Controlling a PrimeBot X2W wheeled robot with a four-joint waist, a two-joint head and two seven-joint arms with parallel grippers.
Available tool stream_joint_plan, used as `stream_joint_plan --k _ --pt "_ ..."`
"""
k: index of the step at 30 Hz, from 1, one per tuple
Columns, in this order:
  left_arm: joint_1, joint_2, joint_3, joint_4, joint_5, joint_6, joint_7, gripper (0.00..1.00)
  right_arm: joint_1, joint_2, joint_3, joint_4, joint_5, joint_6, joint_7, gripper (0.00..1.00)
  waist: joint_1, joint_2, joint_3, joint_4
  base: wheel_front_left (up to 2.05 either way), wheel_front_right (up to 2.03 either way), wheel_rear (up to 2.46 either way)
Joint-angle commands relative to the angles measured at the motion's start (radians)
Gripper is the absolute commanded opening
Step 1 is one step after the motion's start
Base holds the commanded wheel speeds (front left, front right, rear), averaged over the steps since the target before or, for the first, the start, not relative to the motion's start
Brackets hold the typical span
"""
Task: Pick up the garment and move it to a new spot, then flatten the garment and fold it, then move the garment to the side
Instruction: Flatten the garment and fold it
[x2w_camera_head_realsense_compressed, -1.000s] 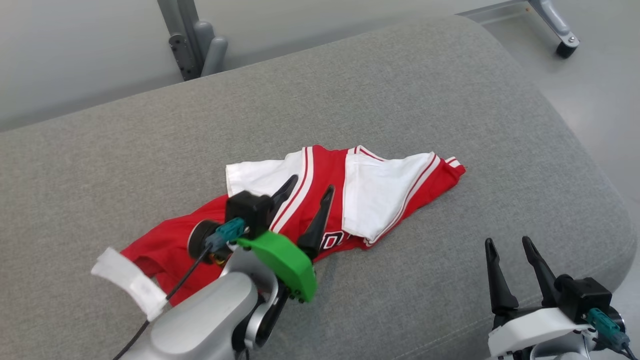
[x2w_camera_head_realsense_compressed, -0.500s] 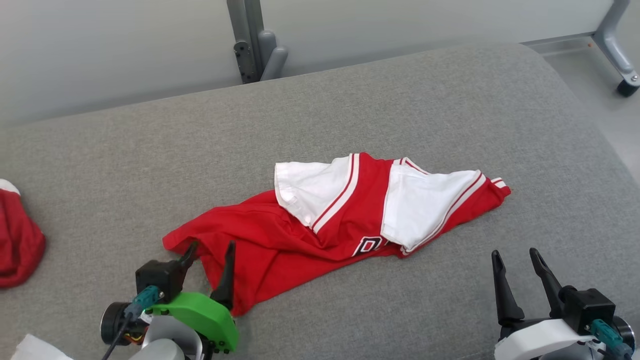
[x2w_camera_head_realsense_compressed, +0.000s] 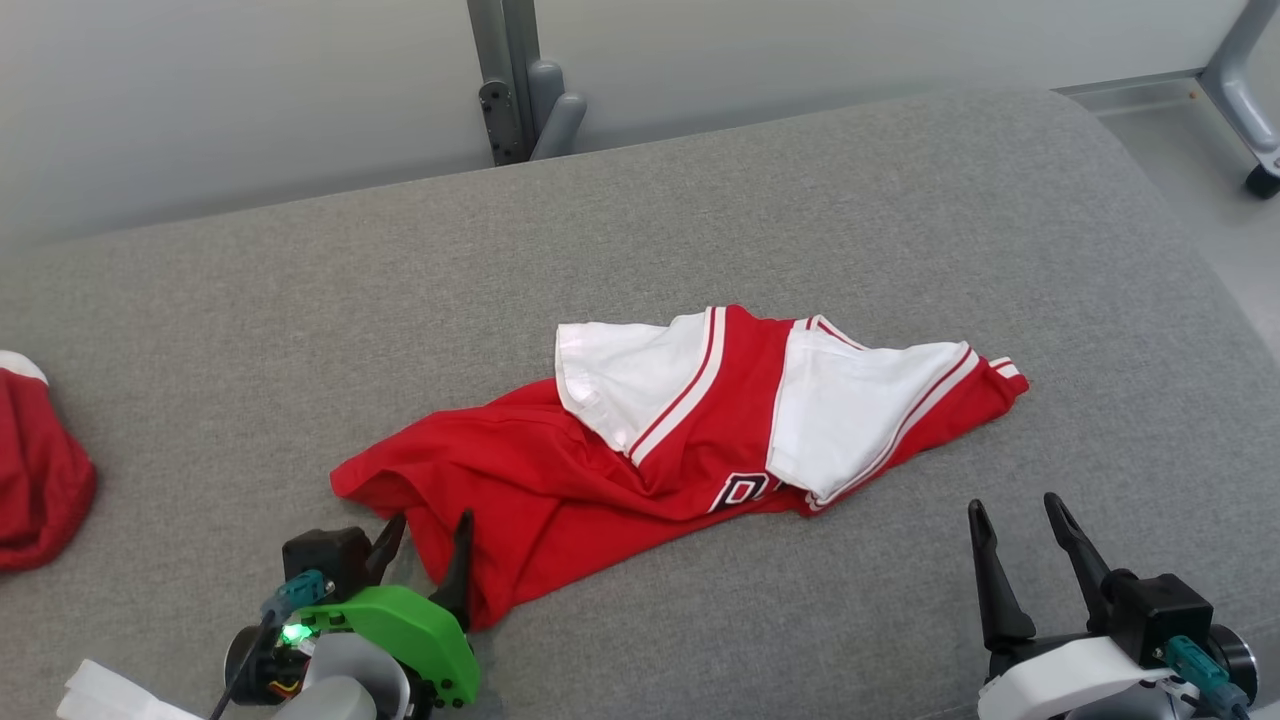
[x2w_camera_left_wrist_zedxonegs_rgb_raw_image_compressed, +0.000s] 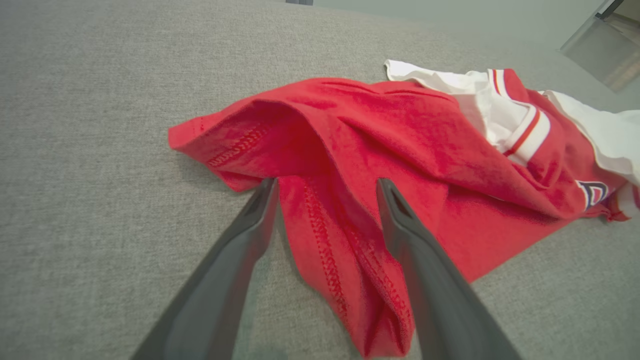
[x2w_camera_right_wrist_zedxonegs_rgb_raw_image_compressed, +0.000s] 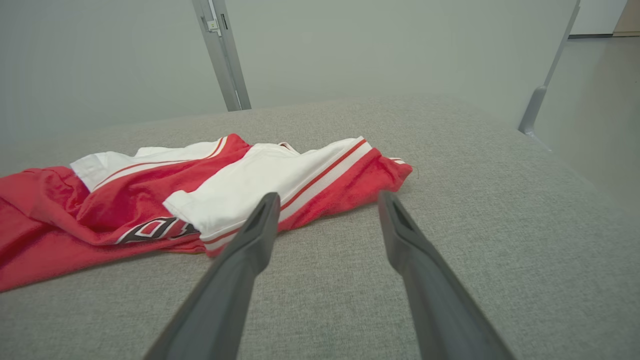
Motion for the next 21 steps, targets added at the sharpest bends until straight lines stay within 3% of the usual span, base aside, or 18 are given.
stream_joint_plan --k 1,4,5,6,8,15,21 --pt "-0.016 -0.002 -0.001 0.016 0.003 -0.011 -0.003 1.00 -0.007 -0.003 0.002 -0.001 -0.004 -0.001 -0.003 1.00 0.0000 0.0108 0.005 -0.010 0.00 0.00 0.00" --pt "-0.038 -0.015 0.005 0.058 -0.010 -0.038 -0.002 1.00 -0.002 -0.003 0.001 0.000 0.001 -0.001 -0.003 1.00 0.0000 0.0108 0.010 -0.020 0.00 0.00 0.00" --pt "-0.046 -0.017 0.004 0.070 -0.011 -0.045 0.001 0.49 0.000 -0.003 0.001 0.001 0.002 -0.001 -0.003 1.00 0.0000 0.0108 0.011 -0.023 0.00 0.00 0.00" --pt "-0.053 -0.020 0.005 0.083 -0.014 -0.054 0.004 0.27 0.000 -0.002 0.002 0.001 0.003 -0.001 -0.003 1.00 0.0000 0.0108 0.013 -0.026 0.00 0.00 0.00" --pt "-0.068 -0.024 0.005 0.100 -0.015 -0.072 0.005 0.00 -0.002 -0.003 0.004 0.002 0.008 -0.001 -0.003 1.00 0.0000 0.0108 0.018 -0.032 0.00 0.00 0.00" --pt "-0.124 0.008 0.033 0.025 -0.003 -0.088 0.001 0.00 0.002 -0.003 0.000 0.003 0.028 -0.001 -0.003 1.00 0.0000 0.0108 0.023 -0.044 0.00 0.00 0.00" --pt "-0.160 0.090 0.060 -0.267 0.036 -0.012 0.025 0.00 0.025 -0.003 -0.006 0.004 0.036 -0.001 -0.003 1.00 0.0000 0.0108 0.013 -0.029 0.00 0.00 0.00"
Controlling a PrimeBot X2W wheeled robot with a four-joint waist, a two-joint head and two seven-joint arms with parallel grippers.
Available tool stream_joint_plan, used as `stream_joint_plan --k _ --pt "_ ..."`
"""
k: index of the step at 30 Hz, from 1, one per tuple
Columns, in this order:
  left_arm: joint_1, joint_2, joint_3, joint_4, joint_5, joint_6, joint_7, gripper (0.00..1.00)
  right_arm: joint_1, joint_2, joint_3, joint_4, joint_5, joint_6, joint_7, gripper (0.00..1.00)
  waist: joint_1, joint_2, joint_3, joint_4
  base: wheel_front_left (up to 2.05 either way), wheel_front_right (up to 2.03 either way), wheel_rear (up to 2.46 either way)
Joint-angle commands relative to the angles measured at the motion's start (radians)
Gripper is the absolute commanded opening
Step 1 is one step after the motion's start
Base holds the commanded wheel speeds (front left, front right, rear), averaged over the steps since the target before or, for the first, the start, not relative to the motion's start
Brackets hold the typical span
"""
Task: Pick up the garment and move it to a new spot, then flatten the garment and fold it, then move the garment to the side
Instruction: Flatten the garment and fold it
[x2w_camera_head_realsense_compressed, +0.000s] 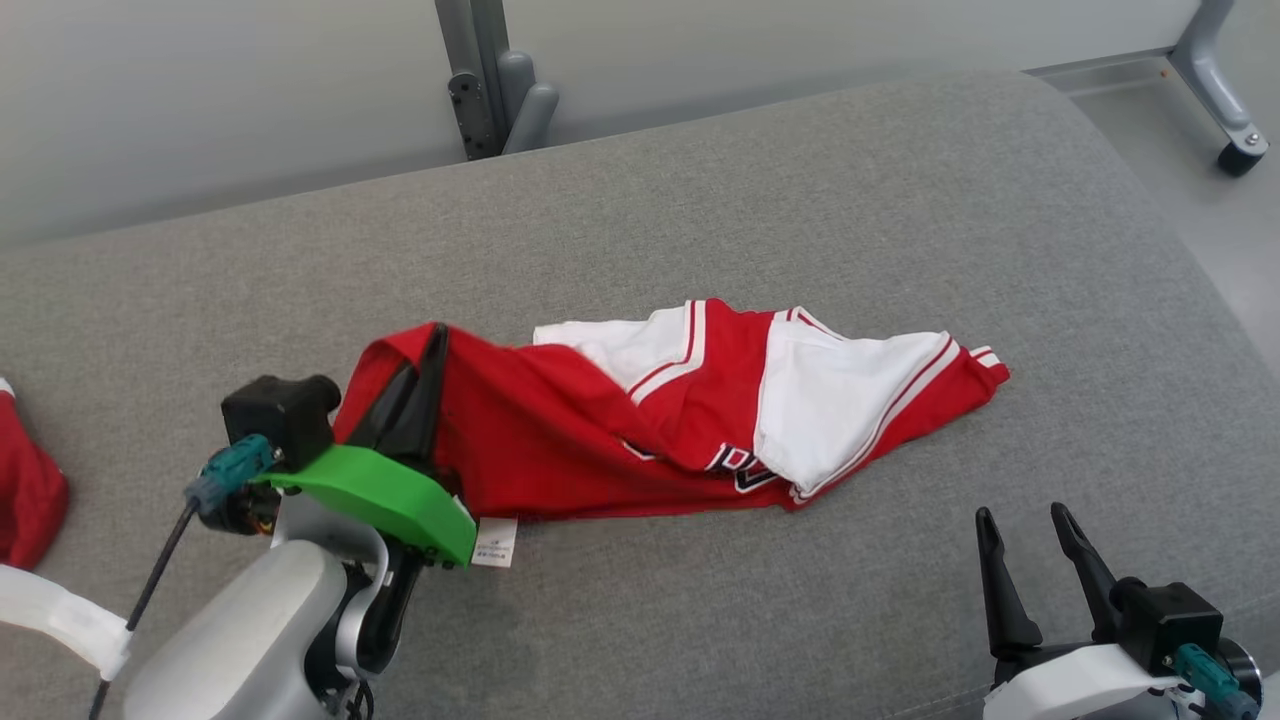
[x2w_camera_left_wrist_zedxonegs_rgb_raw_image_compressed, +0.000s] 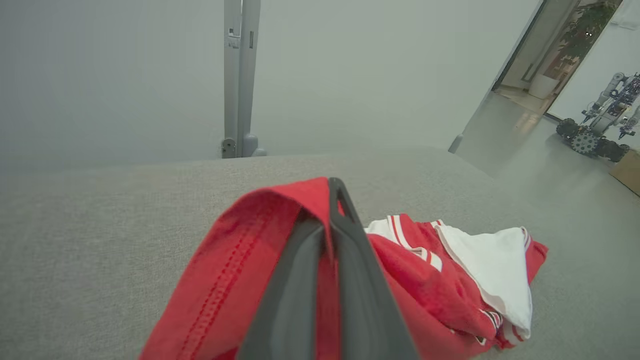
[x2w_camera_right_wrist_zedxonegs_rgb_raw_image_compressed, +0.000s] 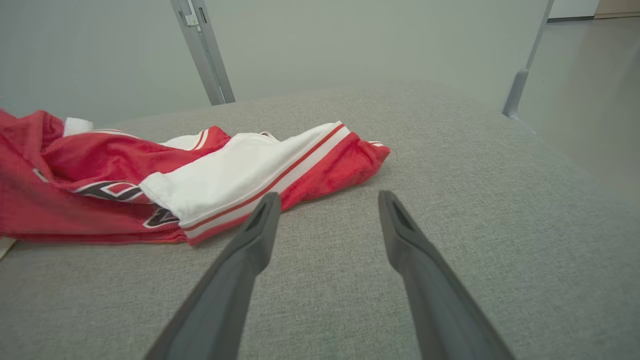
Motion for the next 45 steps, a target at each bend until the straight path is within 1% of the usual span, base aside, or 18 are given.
stream_joint_plan --k 1,5,9,10,12,15,17,20,22,24,26,29,30,33,37,39,41,45 --pt "-0.011 0.023 0.004 -0.064 0.010 0.025 0.013 0.00 0.017 -0.002 -0.001 0.002 0.010 -0.001 -0.003 1.00 0.0000 0.0108 -0.007 0.008 0.00 0.00 0.00" --pt "-0.005 0.089 0.009 -0.280 0.038 0.101 0.068 0.00 0.014 -0.003 0.009 0.006 0.014 -0.001 -0.003 1.00 0.0000 0.0108 -0.019 0.018 0.00 0.00 0.00" --pt "0.001 0.133 -0.001 -0.457 0.068 0.156 0.122 0.00 0.021 -0.003 0.009 0.007 0.016 -0.001 -0.003 1.00 0.0000 0.0108 -0.030 0.027 0.00 0.00 0.00" --pt "0.001 0.133 -0.001 -0.457 0.068 0.156 0.122 0.00 0.021 -0.003 0.009 0.007 0.016 -0.001 -0.003 1.00 0.0000 0.0108 -0.030 0.027 0.00 0.00 0.00" --pt "0.001 0.146 -0.007 -0.530 0.064 0.174 0.147 0.00 0.022 -0.003 0.007 0.005 0.016 -0.001 -0.003 1.00 0.0000 0.0108 -0.031 0.031 0.00 0.00 0.00" --pt "-0.013 0.156 -0.014 -0.594 0.068 0.192 0.183 0.00 0.021 -0.003 0.010 0.005 0.018 -0.001 -0.003 1.00 0.0000 0.0108 -0.028 0.035 0.00 0.00 0.00" --pt "-0.032 0.164 -0.014 -0.609 0.077 0.201 0.199 0.00 0.014 -0.003 0.014 0.005 0.018 -0.001 -0.003 1.00 0.0000 0.0108 -0.022 0.034 0.00 0.00 0.00" --pt "-0.052 0.155 -0.007 -0.593 0.059 0.199 0.223 0.00 -0.005 -0.003 0.019 0.002 0.023 -0.001 -0.003 1.00 0.0000 0.0108 -0.001 0.028 0.00 0.00 0.00" --pt "-0.068 0.143 -0.003 -0.547 0.031 0.187 0.244 0.00 -0.013 -0.003 0.020 0.001 0.025 -0.001 -0.003 1.00 0.0000 0.0108 0.019 0.025 0.00 0.00 0.00" --pt "-0.086 0.140 0.000 -0.454 0.004 0.166 0.271 0.00 -0.022 -0.002 0.026 0.003 0.026 -0.001 -0.003 1.00 0.0000 0.0108 0.043 0.018 0.00 0.00 0.00" --pt "-0.116 0.144 -0.004 -0.337 -0.010 0.137 0.297 0.00 -0.041 -0.002 0.035 0.001 0.027 -0.001 -0.003 1.00 0.0000 0.0108 0.072 0.006 0.00 0.00 0.00" --pt "-0.177 0.125 0.003 -0.158 -0.014 0.080 0.300 0.00 -0.062 -0.003 0.053 0.003 0.024 -0.001 -0.003 1.00 0.0000 0.0108 0.123 -0.014 0.00 0.00 0.00" --pt "-0.200 0.114 0.002 -0.098 -0.008 0.059 0.292 0.00 -0.071 -0.002 0.056 0.003 0.022 -0.001 -0.003 1.00 0.0000 0.0108 0.137 -0.020 0.00 0.00 0.00" --pt "-0.268 0.088 0.004 0.070 0.004 0.015 0.274 0.00 -0.091 -0.003 0.071 0.002 0.014 -0.001 -0.003 1.00 0.0000 0.0108 0.173 -0.041 0.00 0.00 0.00" --pt "-0.351 0.067 0.018 0.265 0.024 -0.027 0.223 0.00 -0.111 -0.002 0.082 0.000 0.008 -0.001 -0.003 1.00 0.0000 0.0108 0.208 -0.067 0.00 0.00 0.00" --pt "-0.385 0.054 0.025 0.344 0.044 -0.041 0.178 0.00 -0.112 -0.003 0.082 0.000 0.006 -0.001 -0.003 1.00 0.0000 0.0108 0.216 -0.076 0.00 0.00 0.00" --pt "-0.417 0.039 0.039 0.410 0.059 -0.047 0.116 0.00 -0.112 -0.002 0.081 -0.001 0.004 -0.001 -0.003 1.00 0.0000 0.0108 0.220 -0.080 0.00 0.00 0.00" --pt "-0.440 -0.002 0.035 0.527 0.060 -0.097 0.060 0.00 -0.113 -0.002 0.085 0.002 0.002 -0.001 -0.003 1.00 0.0000 0.0108 0.222 -0.081 0.00 0.00 0.00"
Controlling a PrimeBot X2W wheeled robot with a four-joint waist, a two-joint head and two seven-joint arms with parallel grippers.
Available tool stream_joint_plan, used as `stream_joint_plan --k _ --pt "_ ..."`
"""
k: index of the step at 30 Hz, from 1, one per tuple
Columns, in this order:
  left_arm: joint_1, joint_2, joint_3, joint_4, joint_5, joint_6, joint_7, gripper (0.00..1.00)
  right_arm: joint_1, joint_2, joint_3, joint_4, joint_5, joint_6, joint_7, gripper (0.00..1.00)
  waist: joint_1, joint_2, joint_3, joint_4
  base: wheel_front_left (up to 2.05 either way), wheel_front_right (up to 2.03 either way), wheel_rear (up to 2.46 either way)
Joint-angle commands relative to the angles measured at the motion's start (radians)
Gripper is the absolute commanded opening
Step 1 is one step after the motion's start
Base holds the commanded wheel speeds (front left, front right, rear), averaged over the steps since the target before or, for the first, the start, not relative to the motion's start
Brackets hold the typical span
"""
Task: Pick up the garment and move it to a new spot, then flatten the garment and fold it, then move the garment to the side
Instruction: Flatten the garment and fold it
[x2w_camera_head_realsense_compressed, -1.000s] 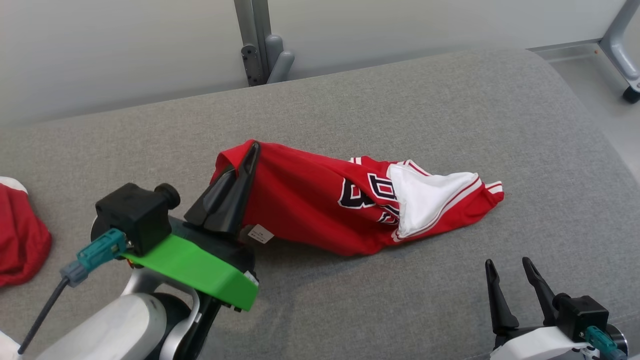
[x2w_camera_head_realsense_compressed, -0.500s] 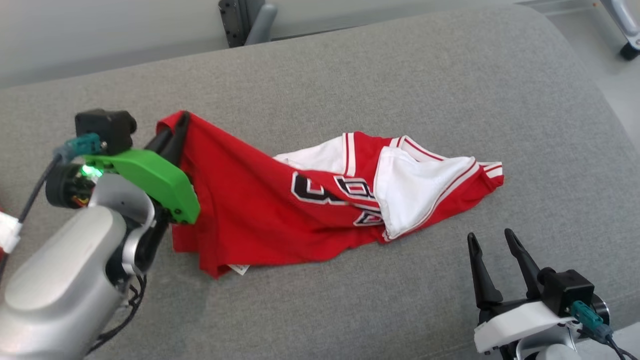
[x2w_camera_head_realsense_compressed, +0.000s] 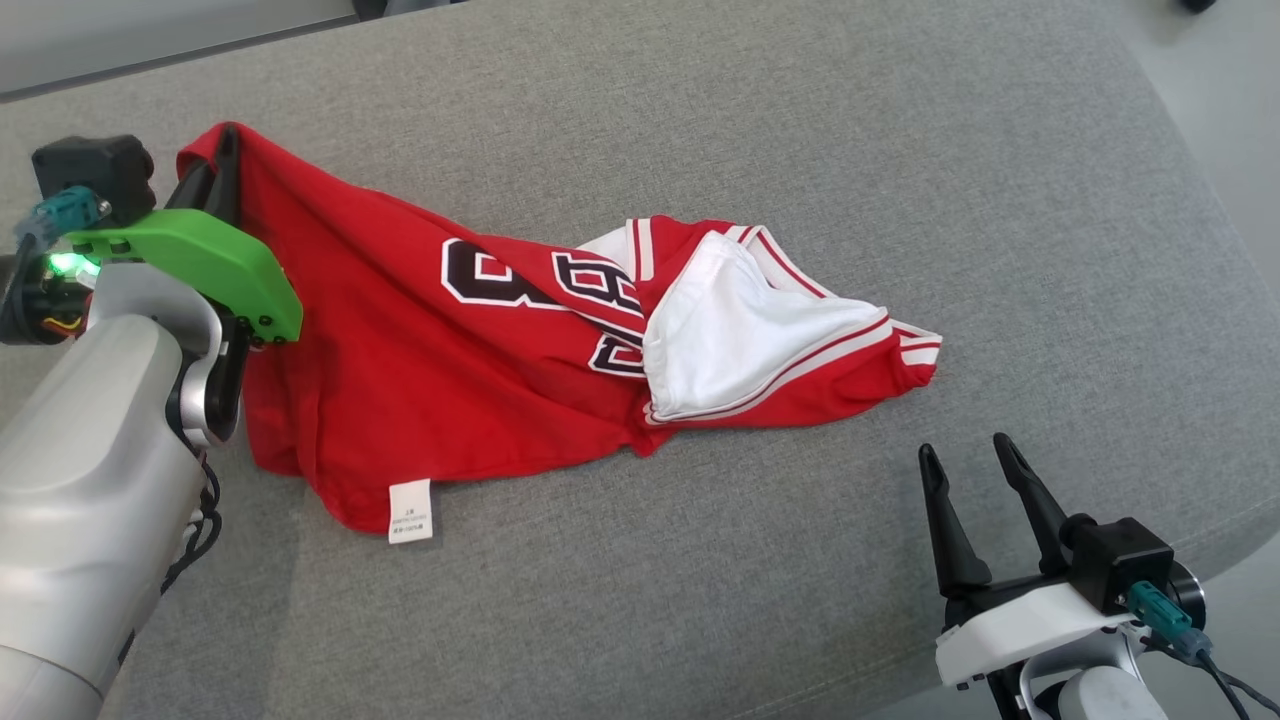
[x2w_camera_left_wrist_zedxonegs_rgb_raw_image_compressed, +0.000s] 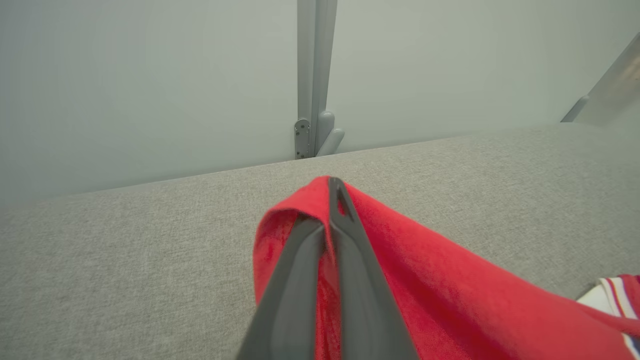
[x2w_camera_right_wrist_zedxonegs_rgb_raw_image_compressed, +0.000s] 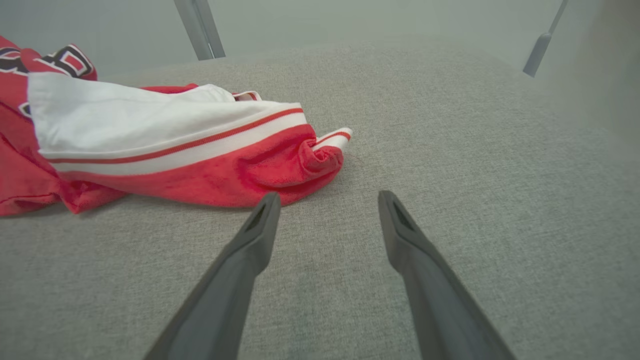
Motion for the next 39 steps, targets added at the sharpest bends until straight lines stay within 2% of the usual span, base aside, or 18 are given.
stream_joint_plan --k 1,3,4,5,6,11,14,16,17,18,21,27,29,32,39 --pt "-0.014 -0.013 -0.006 0.048 0.017 -0.020 -0.023 0.00 -0.009 -0.002 0.006 0.002 -0.005 -0.001 -0.003 1.00 -0.0001 0.0108 0.005 -0.006 0.00 0.00 0.00" --pt "-0.015 -0.038 -0.007 0.125 0.020 -0.034 -0.060 0.00 -0.015 -0.002 0.013 0.006 -0.005 -0.001 -0.003 1.00 -0.0001 0.0108 -0.002 -0.003 0.00 0.00 0.00" --pt "-0.008 -0.049 -0.007 0.148 0.018 -0.041 -0.068 0.18 -0.016 -0.002 0.014 0.007 -0.005 -0.001 -0.003 1.00 -0.0001 0.0108 -0.007 -0.001 0.00 0.00 0.00" --pt "0.000 -0.056 -0.005 0.171 0.015 -0.049 -0.073 0.40 -0.016 -0.002 0.017 0.007 -0.006 -0.001 -0.003 1.00 -0.0001 0.0108 -0.010 0.001 0.00 0.00 0.00" --pt "0.008 -0.063 -0.003 0.190 0.010 -0.057 -0.077 1.00 -0.014 -0.002 0.017 0.008 -0.007 -0.001 -0.003 1.00 -0.0001 0.0108 -0.015 0.003 0.00 0.00 0.00" --pt "0.036 -0.087 0.023 0.220 -0.011 -0.086 -0.093 1.00 0.010 -0.002 0.007 0.010 -0.013 -0.001 -0.003 1.00 -0.0001 0.0108 -0.042 0.016 0.00 0.00 0.00" --pt "0.096 -0.096 0.051 0.196 -0.038 -0.099 -0.098 1.00 0.031 -0.002 -0.004 0.011 -0.013 -0.001 -0.003 1.00 -0.0001 0.0108 -0.069 0.027 0.00 0.00 0.00" --pt "0.147 -0.096 0.085 0.155 -0.063 -0.091 -0.102 1.00 0.047 -0.002 -0.014 0.009 -0.017 -0.001 -0.003 1.00 -0.0001 0.0108 -0.091 0.036 0.00 0.00 0.00" --pt "0.174 -0.092 0.118 0.116 -0.070 -0.080 -0.103 1.00 0.055 -0.002 -0.019 0.008 -0.019 -0.001 -0.003 1.00 -0.0001 0.0108 -0.101 0.040 0.00 0.00 0.00" --pt "0.272 -0.089 0.186 0.011 -0.061 -0.047 -0.102 1.00 0.071 -0.002 -0.029 0.006 -0.020 -0.001 -0.003 1.00 -0.0001 0.0108 -0.123 0.049 0.00 0.00 0.00" --pt "0.451 -0.112 0.238 -0.161 -0.037 0.002 -0.100 1.00 0.099 -0.002 -0.044 0.005 -0.023 -0.001 -0.003 1.00 -0.0001 0.0108 -0.157 0.066 0.00 0.00 0.00" --pt "0.709 -0.157 0.242 -0.399 0.024 0.126 -0.100 1.00 0.099 -0.002 -0.044 -0.002 -0.031 -0.001 -0.003 1.00 -0.0001 0.0108 -0.183 0.083 0.00 0.00 0.00" --pt "0.748 -0.170 0.223 -0.426 0.042 0.153 -0.101 1.00 0.095 -0.002 -0.046 -0.005 -0.026 -0.001 -0.003 1.00 -0.0001 0.0108 -0.183 0.085 0.00 0.00 0.00" --pt "0.770 -0.188 0.194 -0.431 0.048 0.165 -0.089 1.00 0.095 -0.003 -0.037 -0.005 -0.021 -0.001 -0.003 1.00 -0.0001 0.0108 -0.183 0.085 0.00 0.00 0.00" --pt "0.729 -0.205 0.174 -0.320 0.035 0.160 -0.041 1.00 0.090 -0.002 -0.021 0.002 -0.009 -0.001 -0.003 1.00 -0.0001 0.0108 -0.173 0.059 0.00 0.00 0.00"
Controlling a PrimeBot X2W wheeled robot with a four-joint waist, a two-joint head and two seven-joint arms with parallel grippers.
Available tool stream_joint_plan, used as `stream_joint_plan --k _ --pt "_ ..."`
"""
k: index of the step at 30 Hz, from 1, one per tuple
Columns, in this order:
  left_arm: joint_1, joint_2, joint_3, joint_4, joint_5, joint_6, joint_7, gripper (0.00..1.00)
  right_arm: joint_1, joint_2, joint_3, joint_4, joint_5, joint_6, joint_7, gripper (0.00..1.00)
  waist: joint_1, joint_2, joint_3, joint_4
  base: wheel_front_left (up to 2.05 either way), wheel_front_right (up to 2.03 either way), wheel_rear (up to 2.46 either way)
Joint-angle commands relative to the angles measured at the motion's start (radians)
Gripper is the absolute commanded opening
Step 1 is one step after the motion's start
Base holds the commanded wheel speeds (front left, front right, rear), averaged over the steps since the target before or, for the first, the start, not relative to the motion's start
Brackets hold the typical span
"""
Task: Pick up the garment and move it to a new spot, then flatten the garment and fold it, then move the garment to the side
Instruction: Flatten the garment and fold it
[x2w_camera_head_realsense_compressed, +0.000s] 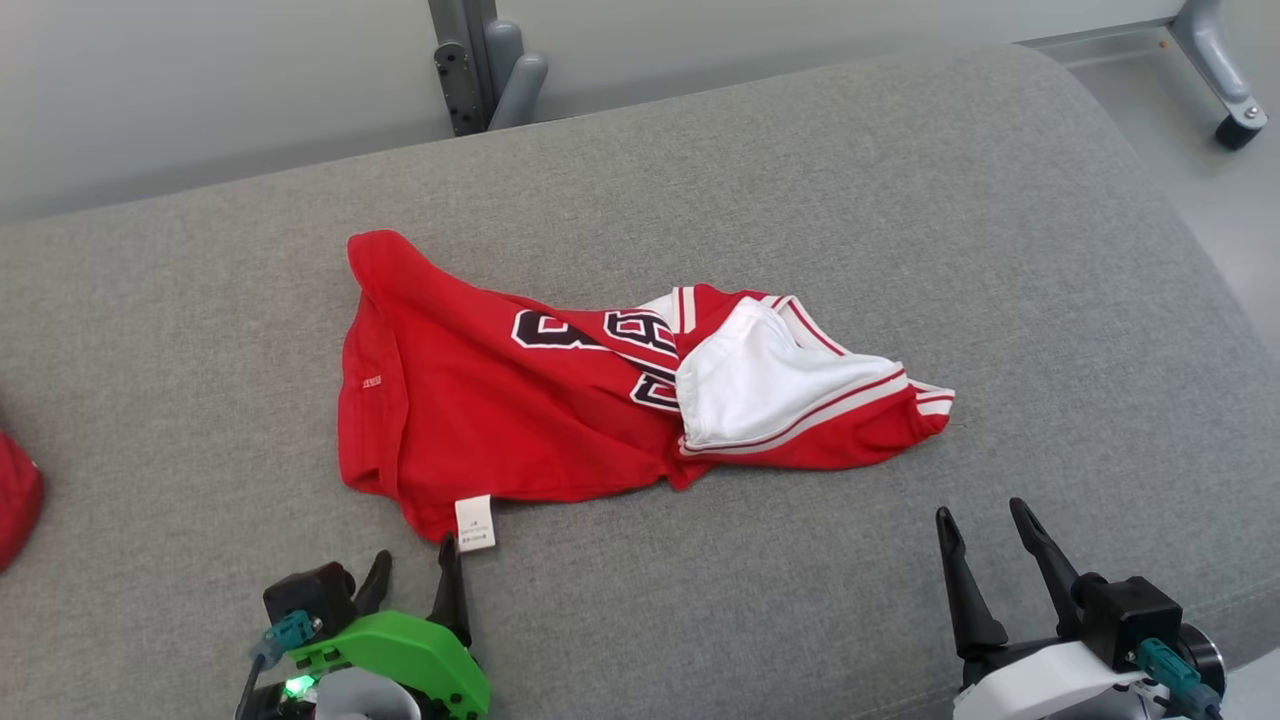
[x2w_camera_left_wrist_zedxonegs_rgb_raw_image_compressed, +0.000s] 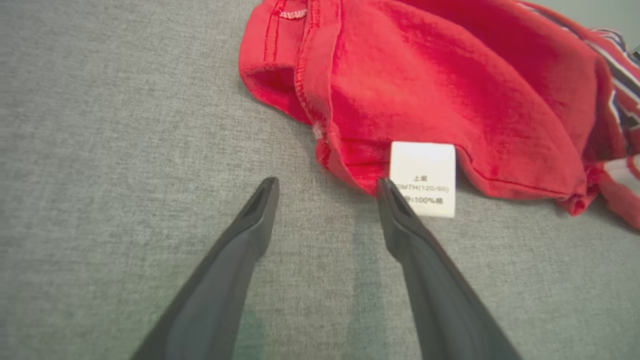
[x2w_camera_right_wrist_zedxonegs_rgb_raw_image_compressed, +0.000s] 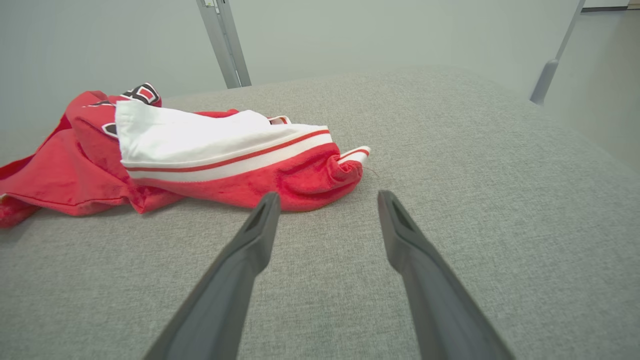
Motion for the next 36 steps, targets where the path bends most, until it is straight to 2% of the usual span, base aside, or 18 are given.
stream_joint_plan --k 1,3,4,5,6,7,12,13,15,18,21,23,26,27,30,32,36 --pt "-0.028 0.003 0.005 0.020 -0.005 -0.008 0.001 1.00 -0.007 -0.003 -0.002 0.001 0.011 -0.001 -0.003 1.00 0.0000 0.0108 0.005 -0.012 0.00 0.00 0.00" --pt "-0.044 0.005 0.003 0.051 -0.007 -0.023 0.005 0.97 -0.007 -0.003 -0.006 0.001 0.011 -0.001 -0.003 1.00 0.0000 0.0108 0.007 -0.018 0.00 0.00 0.00" --pt "-0.050 0.003 0.003 0.065 -0.014 -0.033 0.008 0.87 -0.006 -0.002 -0.006 0.001 0.011 -0.001 -0.003 1.00 0.0000 0.0108 0.008 -0.020 0.00 0.00 0.00" --pt "-0.056 0.003 0.001 0.075 -0.015 -0.043 0.013 0.68 -0.005 -0.002 -0.007 0.002 0.010 -0.001 -0.003 1.00 0.0000 0.0108 0.008 -0.022 0.00 0.00 0.00" --pt "-0.066 0.006 -0.004 0.082 -0.012 -0.054 0.016 0.11 -0.005 -0.002 -0.008 0.003 0.011 -0.001 -0.003 1.00 0.0000 0.0108 0.008 -0.024 0.00 0.00 0.00" --pt "-0.072 0.007 -0.008 0.088 -0.017 -0.067 0.023 0.00 -0.005 -0.002 -0.010 0.003 0.010 -0.001 -0.003 1.00 0.0000 0.0108 0.008 -0.025 0.00 0.00 0.00" --pt "-0.076 0.051 -0.026 0.031 -0.023 -0.124 0.070 0.00 0.010 -0.003 -0.022 0.000 0.011 -0.001 -0.003 1.00 0.0000 0.0108 -0.002 -0.023 0.00 0.00 0.00" --pt "-0.076 0.051 -0.026 0.031 -0.023 -0.124 0.070 0.00 0.010 -0.003 -0.022 0.000 0.011 -0.001 -0.003 1.00 0.0000 0.0108 -0.002 -0.023 0.00 0.00 0.00" --pt "-0.064 0.101 -0.040 -0.044 -0.004 -0.133 0.100 0.00 0.021 -0.002 -0.032 -0.003 0.012 -0.001 -0.003 1.00 0.0000 0.0108 -0.009 -0.015 0.00 0.00 0.00" --pt "-0.034 0.209 -0.086 -0.211 0.046 -0.147 0.178 0.00 0.037 -0.002 -0.043 -0.005 0.008 -0.001 -0.003 1.00 0.0000 0.0108 -0.018 0.002 0.00 0.00 0.00" --pt "-0.007 0.344 -0.112 -0.398 0.081 -0.143 0.268 0.00 0.045 -0.002 -0.047 -0.008 0.007 -0.001 -0.003 1.00 0.0000 0.0108 -0.018 0.021 0.00 0.00 0.00" --pt "0.012 0.427 -0.120 -0.510 0.102 -0.160 0.313 0.00 0.043 -0.002 -0.050 -0.010 0.005 -0.001 -0.003 1.00 0.0000 0.0108 -0.013 0.033 0.00 0.00 0.00" --pt "0.041 0.540 -0.109 -0.608 0.115 -0.167 0.347 0.00 0.035 -0.002 -0.049 -0.012 0.002 -0.001 -0.003 1.00 0.0000 0.0108 -0.005 0.046 0.00 0.00 0.00" --pt "0.051 0.561 -0.110 -0.628 0.108 -0.176 0.354 0.00 0.032 -0.002 -0.051 -0.012 0.002 -0.001 -0.003 1.00 0.0000 0.0108 -0.002 0.049 0.00 0.00 0.00" --pt "0.077 0.610 -0.105 -0.654 0.097 -0.210 0.336 0.00 0.026 -0.002 -0.050 -0.011 -0.003 -0.001 -0.003 1.00 0.0000 0.0108 0.003 0.056 0.00 0.00 0.00" --pt "0.095 0.623 -0.110 -0.629 0.107 -0.225 0.312 0.00 0.025 -0.002 -0.049 -0.007 -0.005 -0.001 -0.003 1.00 0.0000 0.0108 0.004 0.056 0.00 0.00 0.00" --pt "0.123 0.585 -0.147 -0.529 0.140 -0.266 0.233 0.00 0.026 -0.002 -0.049 0.001 -0.010 -0.001 -0.003 1.00 0.0000 0.0108 0.002 0.053 0.00 0.00 0.00"
